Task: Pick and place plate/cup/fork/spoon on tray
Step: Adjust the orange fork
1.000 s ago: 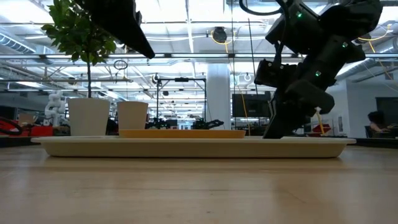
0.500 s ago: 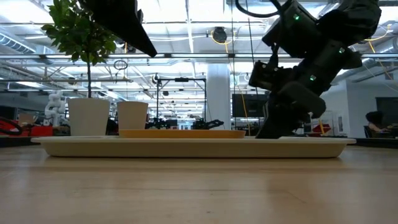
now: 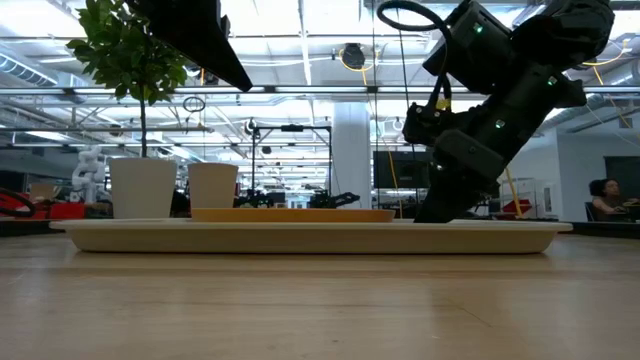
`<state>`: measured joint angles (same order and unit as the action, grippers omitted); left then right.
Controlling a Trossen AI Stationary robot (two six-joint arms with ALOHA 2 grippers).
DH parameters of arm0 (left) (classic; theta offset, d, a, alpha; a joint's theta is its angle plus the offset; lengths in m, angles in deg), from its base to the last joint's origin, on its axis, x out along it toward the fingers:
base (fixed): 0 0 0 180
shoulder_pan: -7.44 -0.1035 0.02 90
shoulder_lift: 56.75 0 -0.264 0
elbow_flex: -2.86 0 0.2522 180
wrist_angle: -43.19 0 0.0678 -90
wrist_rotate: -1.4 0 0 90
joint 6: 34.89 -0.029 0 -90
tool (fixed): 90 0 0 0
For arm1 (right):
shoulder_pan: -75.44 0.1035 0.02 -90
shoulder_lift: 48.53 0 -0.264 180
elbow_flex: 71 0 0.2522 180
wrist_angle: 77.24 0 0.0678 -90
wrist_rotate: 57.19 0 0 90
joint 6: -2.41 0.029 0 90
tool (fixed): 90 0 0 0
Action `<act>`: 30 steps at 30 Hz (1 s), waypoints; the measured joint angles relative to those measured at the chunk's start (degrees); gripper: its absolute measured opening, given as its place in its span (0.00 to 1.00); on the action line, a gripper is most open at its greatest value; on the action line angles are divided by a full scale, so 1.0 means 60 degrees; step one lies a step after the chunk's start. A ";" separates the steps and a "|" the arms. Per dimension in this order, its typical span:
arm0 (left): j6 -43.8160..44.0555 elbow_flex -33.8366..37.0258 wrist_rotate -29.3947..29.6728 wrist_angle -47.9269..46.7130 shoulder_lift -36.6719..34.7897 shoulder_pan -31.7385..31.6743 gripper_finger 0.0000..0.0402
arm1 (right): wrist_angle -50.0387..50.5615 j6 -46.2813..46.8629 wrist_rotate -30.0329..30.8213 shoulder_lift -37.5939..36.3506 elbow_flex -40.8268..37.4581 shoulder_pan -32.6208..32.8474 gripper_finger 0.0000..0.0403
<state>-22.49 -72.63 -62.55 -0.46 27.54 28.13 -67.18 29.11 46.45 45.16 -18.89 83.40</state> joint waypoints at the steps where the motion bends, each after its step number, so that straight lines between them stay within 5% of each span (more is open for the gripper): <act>1: -0.0003 0.0000 0.0000 -0.0003 0.0000 0.0000 0.22 | 0.0010 0.0109 0.0017 0.0000 0.0000 0.0000 0.00; 19: -0.0007 0.0000 0.0000 -0.0004 0.0000 0.0000 0.22 | 0.0524 0.2925 0.0011 -0.0023 -0.0015 0.0120 0.00; 30: -0.0031 0.0000 -0.0002 0.0002 0.0000 0.0000 0.22 | 0.0474 0.2879 -0.0025 -0.1037 -0.0071 0.0149 0.00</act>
<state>-22.67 -72.63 -62.56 -0.45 27.54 28.13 -64.33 46.39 46.30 38.94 -19.32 84.30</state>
